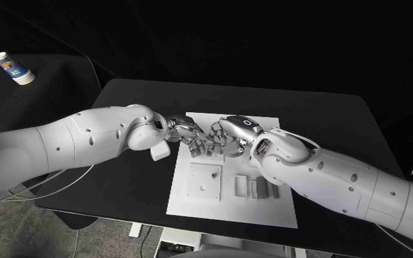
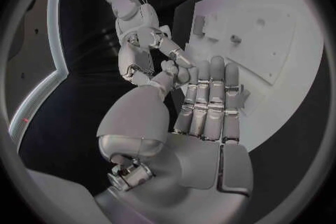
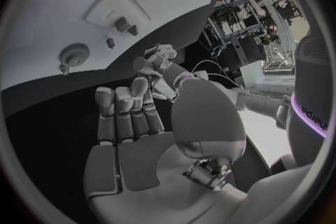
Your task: Assemble the parts on the task board
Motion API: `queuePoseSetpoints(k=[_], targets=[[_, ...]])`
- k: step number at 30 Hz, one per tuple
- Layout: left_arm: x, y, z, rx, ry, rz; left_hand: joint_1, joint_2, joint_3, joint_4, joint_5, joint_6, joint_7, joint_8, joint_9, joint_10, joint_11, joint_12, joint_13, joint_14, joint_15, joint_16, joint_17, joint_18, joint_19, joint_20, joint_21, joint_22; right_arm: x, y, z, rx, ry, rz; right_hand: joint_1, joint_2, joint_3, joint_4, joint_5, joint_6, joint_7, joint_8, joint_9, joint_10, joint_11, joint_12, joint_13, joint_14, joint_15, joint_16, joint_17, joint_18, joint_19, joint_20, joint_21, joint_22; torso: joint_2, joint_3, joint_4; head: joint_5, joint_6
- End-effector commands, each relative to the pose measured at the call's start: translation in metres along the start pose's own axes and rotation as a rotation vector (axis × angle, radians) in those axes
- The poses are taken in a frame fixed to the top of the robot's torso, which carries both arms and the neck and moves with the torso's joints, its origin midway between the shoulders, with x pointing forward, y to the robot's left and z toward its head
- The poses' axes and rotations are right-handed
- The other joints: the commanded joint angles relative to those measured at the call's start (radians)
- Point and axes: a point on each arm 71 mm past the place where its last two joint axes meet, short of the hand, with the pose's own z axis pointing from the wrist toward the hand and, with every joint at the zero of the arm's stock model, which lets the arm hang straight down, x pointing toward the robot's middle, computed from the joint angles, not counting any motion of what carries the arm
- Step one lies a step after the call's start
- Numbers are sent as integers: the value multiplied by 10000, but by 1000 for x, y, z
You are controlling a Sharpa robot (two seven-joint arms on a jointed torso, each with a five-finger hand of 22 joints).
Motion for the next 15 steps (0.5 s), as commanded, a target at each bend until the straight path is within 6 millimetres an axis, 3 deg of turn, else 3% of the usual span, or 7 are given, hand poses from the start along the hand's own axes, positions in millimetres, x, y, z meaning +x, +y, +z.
queuePoseSetpoints(k=[1,7,15], targets=[[3,-5,2,169,-28,36,55,184,94,-32,-23,120,5,87,35,106,-4,40,15,64,-51,-48,24,197,70,-11,-4,11,3,-1,0,196,172,-266,57,-35,12,52,11,157,15,74,114,67,-16,-26,-29,80,8,-25,-22,460,91,11,1466,18,-2,2,-4,-10,-12],[2,-5,1,184,-57,54,176,332,283,-163,-13,230,-6,112,47,220,-13,46,20,77,-71,-55,76,215,81,-29,3,16,3,-3,0,326,196,-329,28,-74,11,63,11,155,16,71,116,74,-17,-39,-39,88,5,-34,-28,459,97,12,1462,22,-1,1,-3,-23,-14],[2,-6,2,208,-339,192,372,364,538,-367,-13,309,-24,114,50,304,-28,29,15,86,-83,-69,134,221,84,-35,3,17,4,-4,0,359,267,-332,17,-83,13,68,11,153,17,69,117,77,-17,-44,-43,91,4,-38,-31,459,99,13,1460,23,0,1,-7,-42,-16]])
